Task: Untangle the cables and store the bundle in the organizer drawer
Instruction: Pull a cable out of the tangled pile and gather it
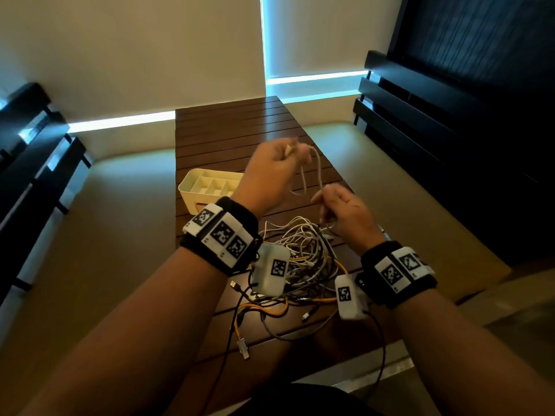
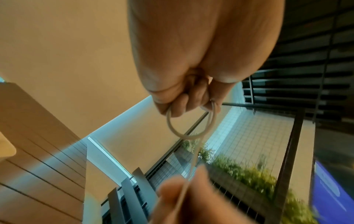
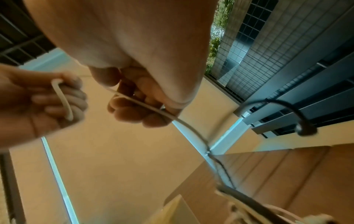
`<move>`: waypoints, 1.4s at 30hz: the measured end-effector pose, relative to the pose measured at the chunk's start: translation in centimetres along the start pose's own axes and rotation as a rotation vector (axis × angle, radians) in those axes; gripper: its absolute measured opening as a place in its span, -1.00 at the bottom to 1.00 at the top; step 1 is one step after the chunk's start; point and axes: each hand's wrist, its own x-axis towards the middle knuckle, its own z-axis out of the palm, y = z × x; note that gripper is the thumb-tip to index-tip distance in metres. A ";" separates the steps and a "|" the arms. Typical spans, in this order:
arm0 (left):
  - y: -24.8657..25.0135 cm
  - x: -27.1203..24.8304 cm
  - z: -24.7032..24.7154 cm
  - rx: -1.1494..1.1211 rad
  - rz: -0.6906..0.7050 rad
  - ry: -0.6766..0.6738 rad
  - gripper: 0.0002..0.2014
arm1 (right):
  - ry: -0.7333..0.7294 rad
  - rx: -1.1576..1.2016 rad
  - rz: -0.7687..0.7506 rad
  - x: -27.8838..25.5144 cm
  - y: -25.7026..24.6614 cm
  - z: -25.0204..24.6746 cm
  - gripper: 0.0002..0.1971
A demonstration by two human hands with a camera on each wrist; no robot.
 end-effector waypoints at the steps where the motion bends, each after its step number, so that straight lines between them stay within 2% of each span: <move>1: 0.1 0.1 -0.4 -0.068 -0.006 0.043 -0.72 | -0.019 -0.018 0.030 -0.3 0.7 0.0 -0.67; 3: -0.3 0.1 -1.2 -0.134 -0.007 0.092 -0.73 | -0.008 -0.047 0.093 -0.7 1.3 -0.2 -0.68; 6: -2.2 -0.5 -1.4 0.024 -0.060 0.086 -0.70 | 0.098 -0.047 0.081 -0.1 0.5 -1.3 -0.74; 9: -4.3 -1.1 -1.0 0.266 -0.203 -0.073 -0.71 | 0.191 -0.095 0.036 0.9 -1.2 -2.9 -0.79; 11: -5.2 -1.5 -0.7 0.350 -0.287 -0.184 -0.74 | 0.250 -0.108 -0.008 1.4 -2.2 -3.8 -0.80; 15: -4.9 -1.6 -0.5 0.381 -0.243 -0.223 -0.73 | 0.310 -0.221 -0.130 2.0 -3.5 -4.2 -0.83; 18: -3.4 -0.9 -1.2 0.380 -0.180 -0.139 -0.65 | 0.294 -0.334 -0.236 2.4 -3.6 -4.0 -0.88; 21: -1.9 0.3 -2.4 0.391 -0.097 0.064 -0.64 | 0.152 -0.540 -0.336 2.8 -2.5 -3.5 -0.94; 23: -1.1 0.9 -2.7 0.391 -0.042 0.129 -0.65 | 0.067 -0.600 -0.368 2.7 -1.3 -2.9 -0.94; 26: -0.5 0.9 -1.4 0.433 -0.055 -0.004 -0.68 | 0.031 -0.556 -0.396 2.5 -1.2 -2.1 -0.94; 28: -0.9 0.8 -0.2 0.441 -0.115 -0.140 -0.69 | 0.049 -0.538 -0.440 2.4 -2.1 -1.7 -0.93; 30: -1.5 0.6 0.5 0.454 -0.130 -0.218 -0.68 | 0.074 -0.516 -0.459 2.3 -2.9 -1.7 -0.93; 33: -1.2 0.9 0.9 0.467 -0.116 -0.216 -0.69 | 0.099 -0.430 -0.403 1.9 -2.3 -1.7 -0.94; 36: 0.1 1.3 0.4 0.443 -0.052 -0.135 -0.70 | 0.082 -0.218 -0.176 1.0 -0.2 -1.0 -0.88; 40: 1.2 1.3 -1.0 0.351 0.038 -0.007 -0.68 | -0.004 -0.336 0.038 -0.2 3.6 -0.6 -0.80; 42: 0.5 0.8 -1.5 0.375 0.013 0.003 -0.69 | 0.010 -0.260 0.111 -0.2 4.0 -1.0 -0.78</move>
